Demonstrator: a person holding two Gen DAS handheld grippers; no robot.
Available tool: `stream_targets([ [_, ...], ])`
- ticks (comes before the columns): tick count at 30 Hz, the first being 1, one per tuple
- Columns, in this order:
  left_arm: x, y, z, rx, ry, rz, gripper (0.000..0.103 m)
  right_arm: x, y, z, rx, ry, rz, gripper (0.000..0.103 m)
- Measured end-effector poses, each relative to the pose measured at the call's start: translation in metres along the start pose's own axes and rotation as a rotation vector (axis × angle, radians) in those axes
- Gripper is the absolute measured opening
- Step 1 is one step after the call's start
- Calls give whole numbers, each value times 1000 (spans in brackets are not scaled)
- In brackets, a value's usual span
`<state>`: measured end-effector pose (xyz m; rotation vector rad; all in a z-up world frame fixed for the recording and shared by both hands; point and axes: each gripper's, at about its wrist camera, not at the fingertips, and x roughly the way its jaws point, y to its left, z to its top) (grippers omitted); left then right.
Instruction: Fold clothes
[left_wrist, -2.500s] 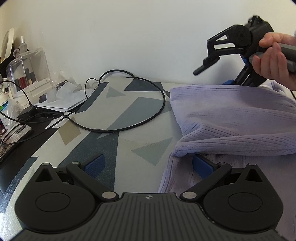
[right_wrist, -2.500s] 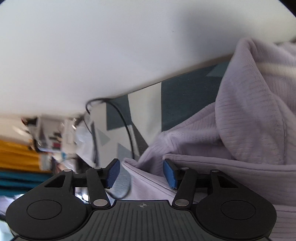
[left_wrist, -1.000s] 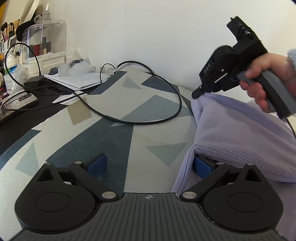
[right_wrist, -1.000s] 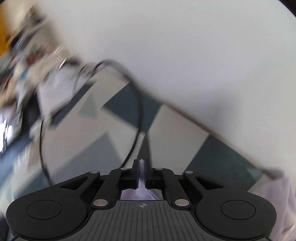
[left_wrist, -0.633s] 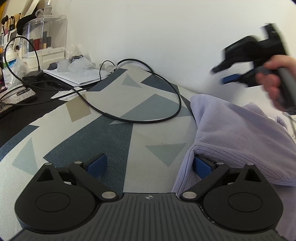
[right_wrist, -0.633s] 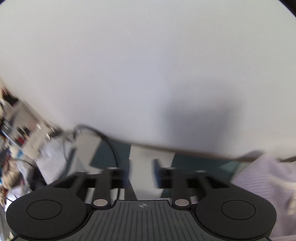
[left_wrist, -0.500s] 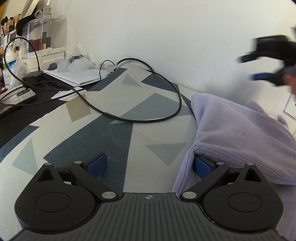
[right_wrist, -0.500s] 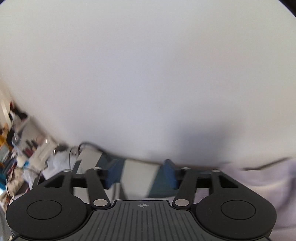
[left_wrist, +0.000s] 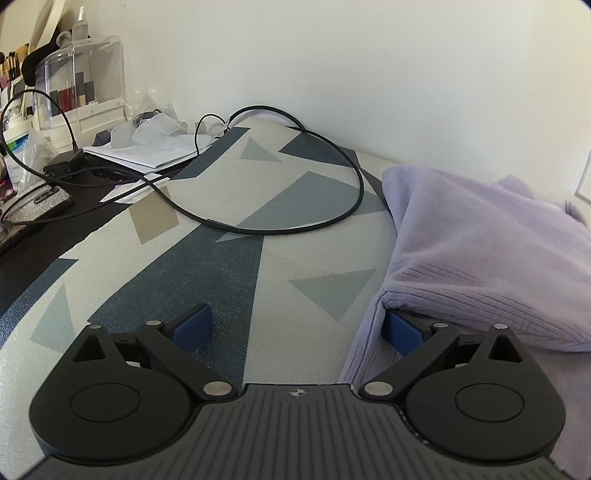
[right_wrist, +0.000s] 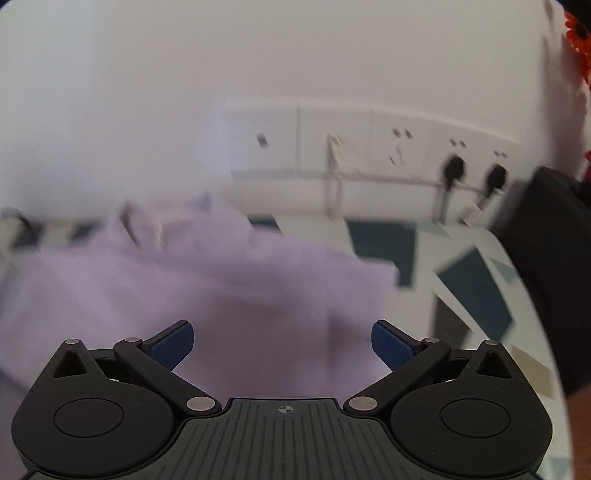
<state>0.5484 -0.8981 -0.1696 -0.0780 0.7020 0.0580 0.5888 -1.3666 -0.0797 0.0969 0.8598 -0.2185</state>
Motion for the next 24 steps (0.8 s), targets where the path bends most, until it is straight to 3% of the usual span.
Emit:
stream_targets([
  [4,-1,-4,0,9,2,28,103,-13,14,-39,-64,37,-32,102],
  [10,-16,-20,0,91,-9,140,103,-34,18,-60,-55,67,27,102],
  [13,-60,-21,1,31,-80,196,103,-52,19,-57,-52,48,55,102],
  [17,-134,-12,-6,-85,-185,142,103,-83,17,-63,-94,-3,79,102],
  [22,-210,-11,-19,-124,-296,173,103,-128,-1,-100,-136,-12,92,102],
  [24,-233,-10,-28,-151,-298,188,103,-142,-14,-117,-140,-5,86,102],
])
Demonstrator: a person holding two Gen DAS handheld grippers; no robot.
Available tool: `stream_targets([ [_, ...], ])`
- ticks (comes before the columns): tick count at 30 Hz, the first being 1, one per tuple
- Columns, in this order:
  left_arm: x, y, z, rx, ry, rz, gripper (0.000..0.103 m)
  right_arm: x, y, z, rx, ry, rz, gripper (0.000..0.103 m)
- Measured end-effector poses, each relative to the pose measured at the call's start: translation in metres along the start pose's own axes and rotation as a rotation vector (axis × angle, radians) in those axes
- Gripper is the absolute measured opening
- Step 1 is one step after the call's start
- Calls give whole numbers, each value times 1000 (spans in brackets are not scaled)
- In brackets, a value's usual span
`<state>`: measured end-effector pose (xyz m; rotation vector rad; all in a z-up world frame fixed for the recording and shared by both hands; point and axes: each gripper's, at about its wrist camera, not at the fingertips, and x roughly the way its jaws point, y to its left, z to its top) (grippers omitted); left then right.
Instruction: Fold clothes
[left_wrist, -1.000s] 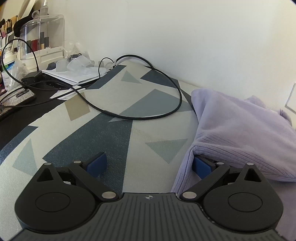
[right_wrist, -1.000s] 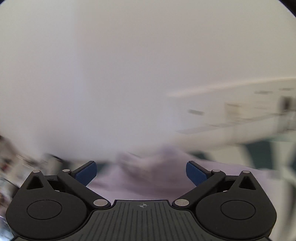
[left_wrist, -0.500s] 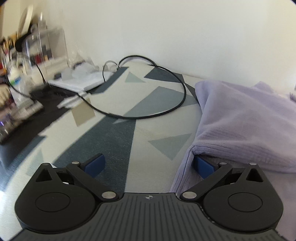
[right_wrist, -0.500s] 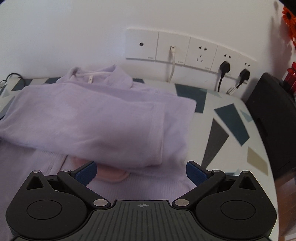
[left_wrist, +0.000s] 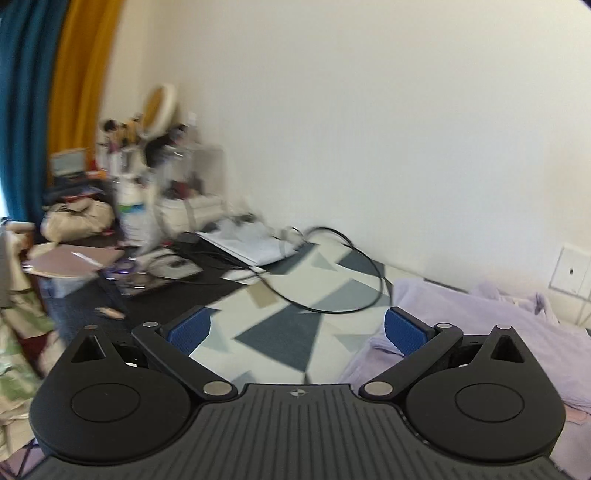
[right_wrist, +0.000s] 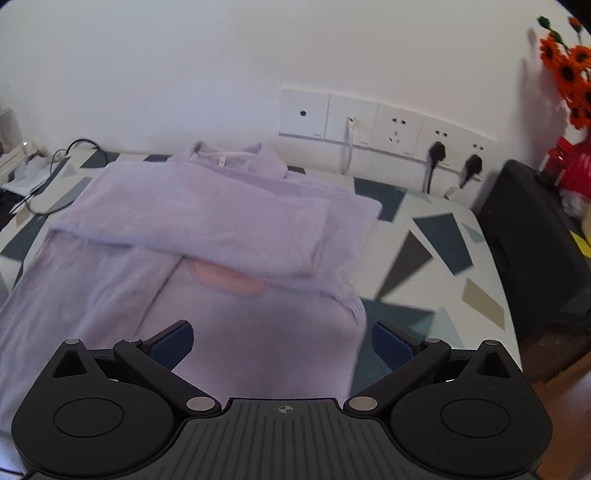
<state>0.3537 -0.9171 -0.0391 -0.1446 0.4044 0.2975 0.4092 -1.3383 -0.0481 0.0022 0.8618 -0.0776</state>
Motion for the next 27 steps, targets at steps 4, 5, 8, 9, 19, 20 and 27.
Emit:
stream_targets([
  [4,-33,17,-9,-72,75,-33,103,-26,-19,-32,19,8,-17,102],
  [5,-42,21,-13,-72,77,-22,103,-32,-23,-39,25,6,-18,102],
  [8,-63,33,-28,-70,97,40,103,-46,-33,-59,42,15,-25,102],
  [9,-70,38,-32,-78,107,55,103,-51,-36,-65,49,19,-27,102],
  [19,-124,77,-59,17,70,151,103,-73,-72,-119,229,40,-51,102],
  [20,-128,79,-59,47,38,164,103,-72,-74,-126,258,45,-50,102],
  [27,-108,79,-65,133,80,113,103,-70,-61,-155,274,42,-54,102],
])
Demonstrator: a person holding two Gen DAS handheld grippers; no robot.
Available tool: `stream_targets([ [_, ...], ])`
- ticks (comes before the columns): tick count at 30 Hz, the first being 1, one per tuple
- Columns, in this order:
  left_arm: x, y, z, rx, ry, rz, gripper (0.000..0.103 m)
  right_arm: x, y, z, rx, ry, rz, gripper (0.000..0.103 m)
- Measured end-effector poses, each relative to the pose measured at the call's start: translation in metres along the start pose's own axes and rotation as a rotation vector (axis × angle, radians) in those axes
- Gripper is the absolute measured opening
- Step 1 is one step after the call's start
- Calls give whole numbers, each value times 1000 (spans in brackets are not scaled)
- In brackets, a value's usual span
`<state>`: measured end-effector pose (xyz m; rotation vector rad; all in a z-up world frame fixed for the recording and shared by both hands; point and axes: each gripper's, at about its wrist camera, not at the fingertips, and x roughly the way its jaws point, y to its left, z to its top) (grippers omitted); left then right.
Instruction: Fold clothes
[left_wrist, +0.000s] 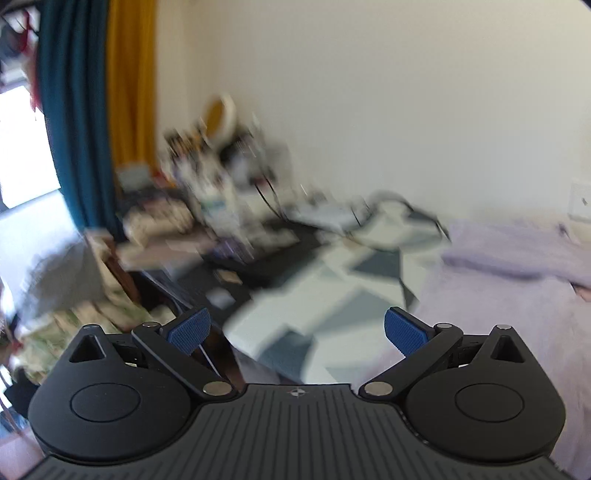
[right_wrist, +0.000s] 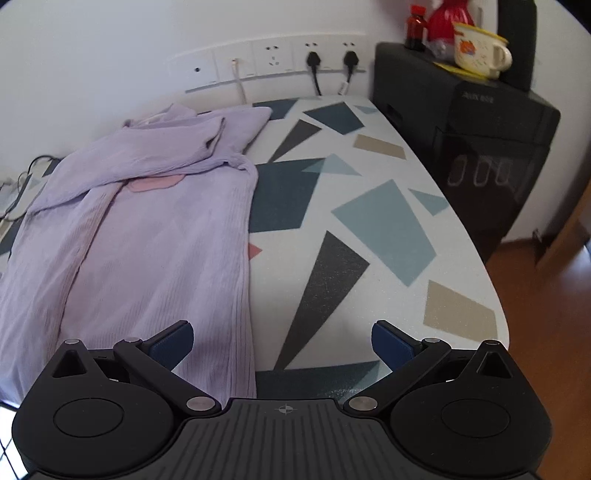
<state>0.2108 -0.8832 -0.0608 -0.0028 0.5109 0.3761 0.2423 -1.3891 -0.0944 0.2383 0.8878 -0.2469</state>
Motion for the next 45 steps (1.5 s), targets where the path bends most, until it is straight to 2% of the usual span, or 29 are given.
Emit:
stream_targets([
  [2,14,-3,-6,-16,77,-55,103,2,11,0,-36,-21,-25,102],
  [5,29,-9,-17,26,100,-115,103,7,30,0,-67,-34,-37,102],
  [9,54,-13,-20,199,113,-212,103,23,63,-2,-77,-6,-36,102],
  [13,77,-15,-22,426,65,-363,103,36,102,-7,-94,13,-42,102],
  [16,102,-24,-22,520,112,-412,103,39,126,-9,-115,4,-39,102],
  [19,125,-25,-19,482,201,-497,103,40,143,-9,-127,-8,-53,102],
  [22,147,-27,-19,427,292,-540,103,41,152,-8,-101,-11,-69,102],
  [26,162,-25,-18,349,345,-583,103,43,156,-9,-48,-3,-81,102],
  [34,171,-34,-9,399,386,-610,103,53,153,-20,12,3,-189,102],
  [39,171,-34,-10,396,387,-606,103,59,144,-21,97,26,-185,102],
  [45,169,-34,-11,378,373,-591,103,58,129,-21,77,-6,-196,102],
])
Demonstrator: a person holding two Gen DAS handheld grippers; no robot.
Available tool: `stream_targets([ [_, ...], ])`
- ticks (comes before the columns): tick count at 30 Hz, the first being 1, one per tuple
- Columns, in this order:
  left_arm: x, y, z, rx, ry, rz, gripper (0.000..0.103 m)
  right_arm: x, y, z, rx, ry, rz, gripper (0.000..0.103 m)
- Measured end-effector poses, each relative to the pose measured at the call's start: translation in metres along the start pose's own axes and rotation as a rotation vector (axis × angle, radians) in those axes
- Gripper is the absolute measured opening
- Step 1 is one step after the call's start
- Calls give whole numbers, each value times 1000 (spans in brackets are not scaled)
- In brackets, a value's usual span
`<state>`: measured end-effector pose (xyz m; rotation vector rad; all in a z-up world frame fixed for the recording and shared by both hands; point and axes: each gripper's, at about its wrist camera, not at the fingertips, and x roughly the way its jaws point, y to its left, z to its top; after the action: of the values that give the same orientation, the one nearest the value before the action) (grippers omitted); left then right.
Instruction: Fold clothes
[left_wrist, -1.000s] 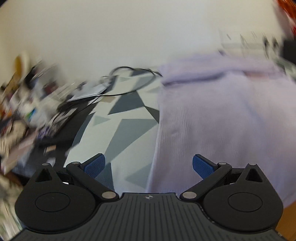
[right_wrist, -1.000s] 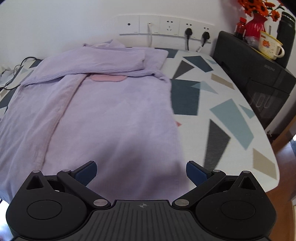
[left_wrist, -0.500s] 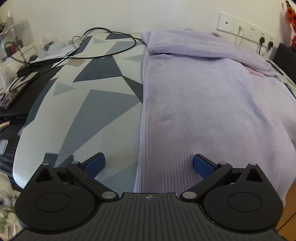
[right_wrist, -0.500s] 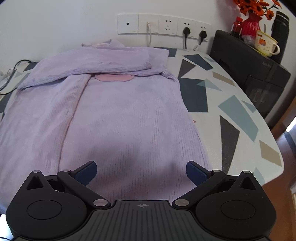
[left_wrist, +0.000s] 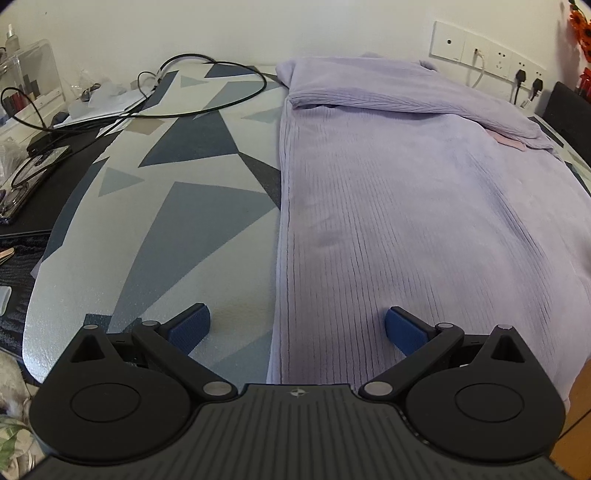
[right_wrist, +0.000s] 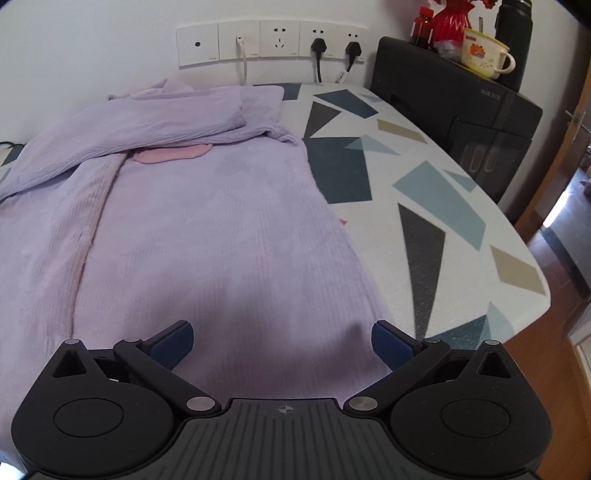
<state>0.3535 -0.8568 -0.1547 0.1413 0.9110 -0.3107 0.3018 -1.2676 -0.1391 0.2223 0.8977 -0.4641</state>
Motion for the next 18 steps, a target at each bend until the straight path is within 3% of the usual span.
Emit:
stream_targets([
  [9,0,-1,2,-7,15,12,103,9,-41,1,-92,-60,-4,102],
  [18,2,-1,3,13,24,-2,103,26,-65,-19,-98,14,127,98],
])
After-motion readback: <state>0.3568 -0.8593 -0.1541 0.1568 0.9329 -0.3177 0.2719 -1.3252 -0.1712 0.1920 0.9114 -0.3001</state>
